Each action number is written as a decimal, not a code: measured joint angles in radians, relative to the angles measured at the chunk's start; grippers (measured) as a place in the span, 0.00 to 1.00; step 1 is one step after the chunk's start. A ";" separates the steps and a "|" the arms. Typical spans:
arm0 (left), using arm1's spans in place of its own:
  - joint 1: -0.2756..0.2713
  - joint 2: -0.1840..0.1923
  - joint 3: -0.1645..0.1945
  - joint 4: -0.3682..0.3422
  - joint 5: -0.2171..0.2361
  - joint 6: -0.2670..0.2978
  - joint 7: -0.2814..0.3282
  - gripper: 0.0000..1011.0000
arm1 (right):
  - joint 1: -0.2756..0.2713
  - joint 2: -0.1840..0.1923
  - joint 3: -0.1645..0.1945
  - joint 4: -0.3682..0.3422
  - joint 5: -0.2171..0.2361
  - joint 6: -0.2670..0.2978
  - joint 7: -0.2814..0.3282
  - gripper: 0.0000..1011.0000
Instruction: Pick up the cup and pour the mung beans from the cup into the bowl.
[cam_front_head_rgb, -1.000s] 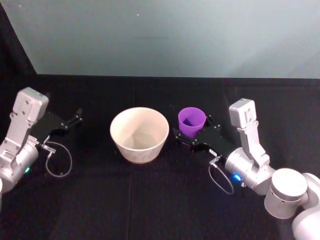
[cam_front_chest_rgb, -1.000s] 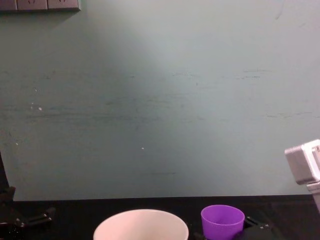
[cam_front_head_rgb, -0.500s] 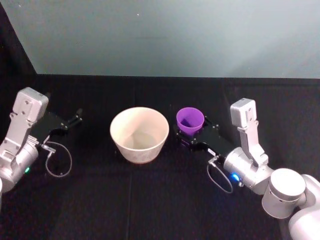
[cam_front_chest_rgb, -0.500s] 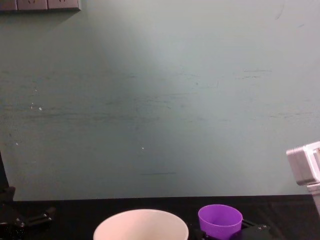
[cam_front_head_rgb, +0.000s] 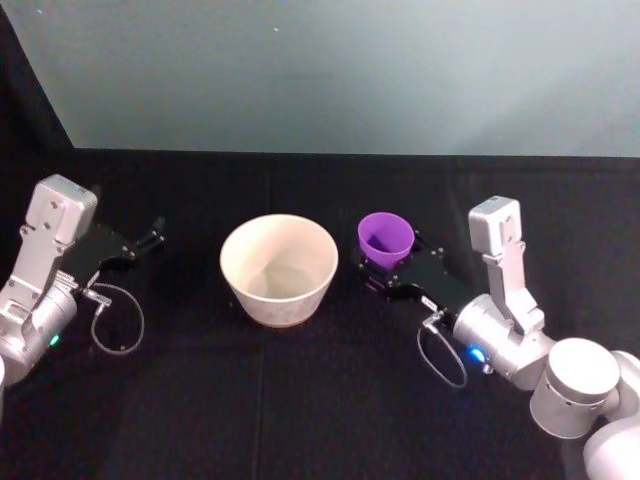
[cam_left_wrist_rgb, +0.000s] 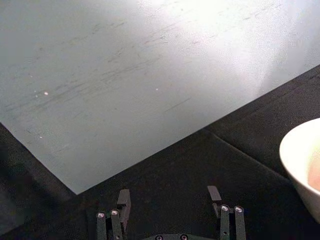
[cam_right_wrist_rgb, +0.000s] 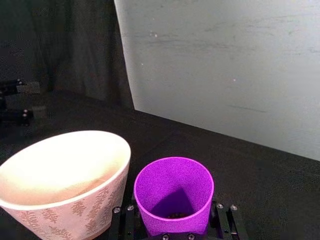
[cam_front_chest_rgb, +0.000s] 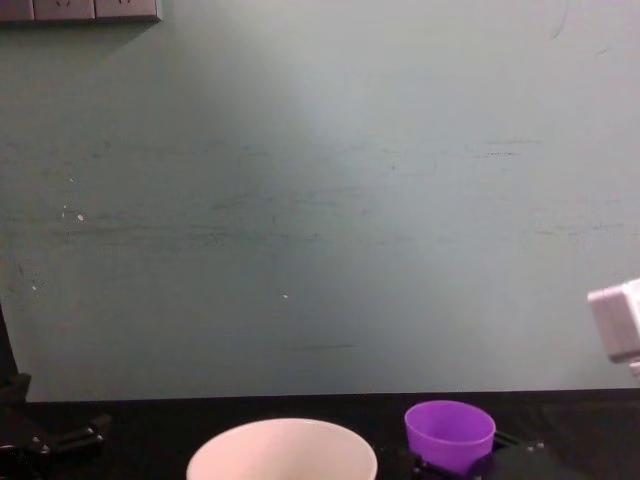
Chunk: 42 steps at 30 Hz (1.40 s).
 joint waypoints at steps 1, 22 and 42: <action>0.000 0.000 0.000 0.000 0.000 0.000 0.000 0.99 | -0.003 0.002 0.002 -0.008 0.000 0.004 0.000 0.73; 0.000 0.000 0.000 0.000 0.000 0.000 0.000 0.99 | -0.050 0.098 0.048 -0.338 0.069 0.277 -0.024 0.73; 0.000 0.000 0.000 0.000 0.000 0.000 0.000 0.99 | -0.044 0.103 0.042 -0.343 0.081 0.288 -0.024 0.73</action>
